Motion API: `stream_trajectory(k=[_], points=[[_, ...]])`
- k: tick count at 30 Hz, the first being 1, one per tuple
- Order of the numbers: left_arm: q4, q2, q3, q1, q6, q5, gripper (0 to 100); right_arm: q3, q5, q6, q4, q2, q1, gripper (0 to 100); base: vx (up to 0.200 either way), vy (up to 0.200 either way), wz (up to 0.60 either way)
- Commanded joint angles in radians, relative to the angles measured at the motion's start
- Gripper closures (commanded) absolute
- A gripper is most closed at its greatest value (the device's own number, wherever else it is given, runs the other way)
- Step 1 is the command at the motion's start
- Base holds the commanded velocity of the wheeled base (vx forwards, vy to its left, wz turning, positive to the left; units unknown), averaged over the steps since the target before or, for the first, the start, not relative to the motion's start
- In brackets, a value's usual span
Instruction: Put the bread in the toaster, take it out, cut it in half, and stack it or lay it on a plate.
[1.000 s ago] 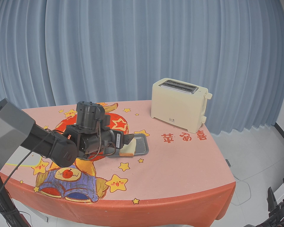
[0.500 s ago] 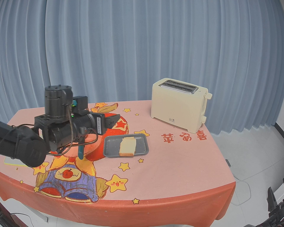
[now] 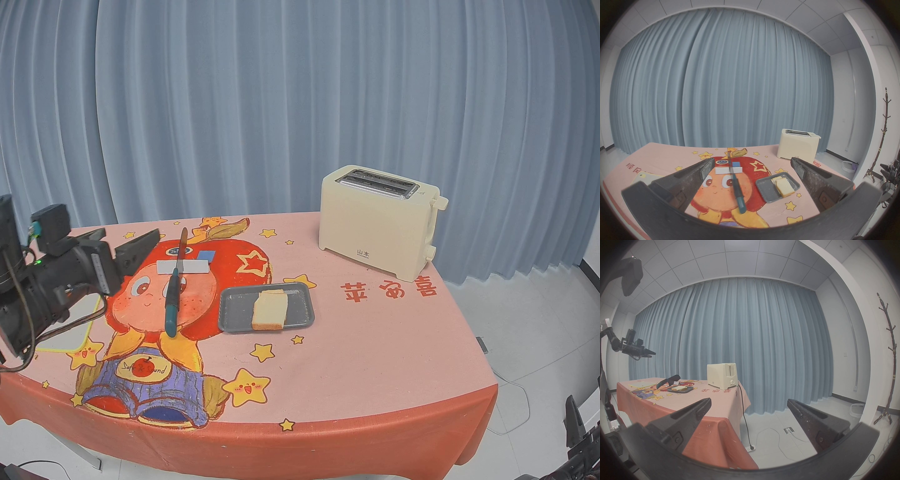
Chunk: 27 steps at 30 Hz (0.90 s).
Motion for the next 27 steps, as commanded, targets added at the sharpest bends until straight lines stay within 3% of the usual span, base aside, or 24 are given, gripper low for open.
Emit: stream_trajectory(k=[1,9,23,27], points=[[0.005,-0.225,0.116,0.056,0.015,0.003,0,0.018,-0.001,0.0,0.001,-0.016,0.001,0,0.0,0.0,0.0],[0.011,-0.394,0.213,0.142,0.009,0.017,0,0.018,-0.001,0.0,-0.001,-0.016,0.001,0,0.0,0.0,0.0],[0.017,-0.644,0.52,0.257,0.005,0.02,0,0.018,-0.001,0.0,-0.001,-0.016,0.001,0,0.0,0.0,0.0],[0.084,-0.777,0.603,0.282,0.005,0.02,0,0.018,-0.001,0.0,0.001,-0.016,0.001,0,0.0,0.0,0.0]])
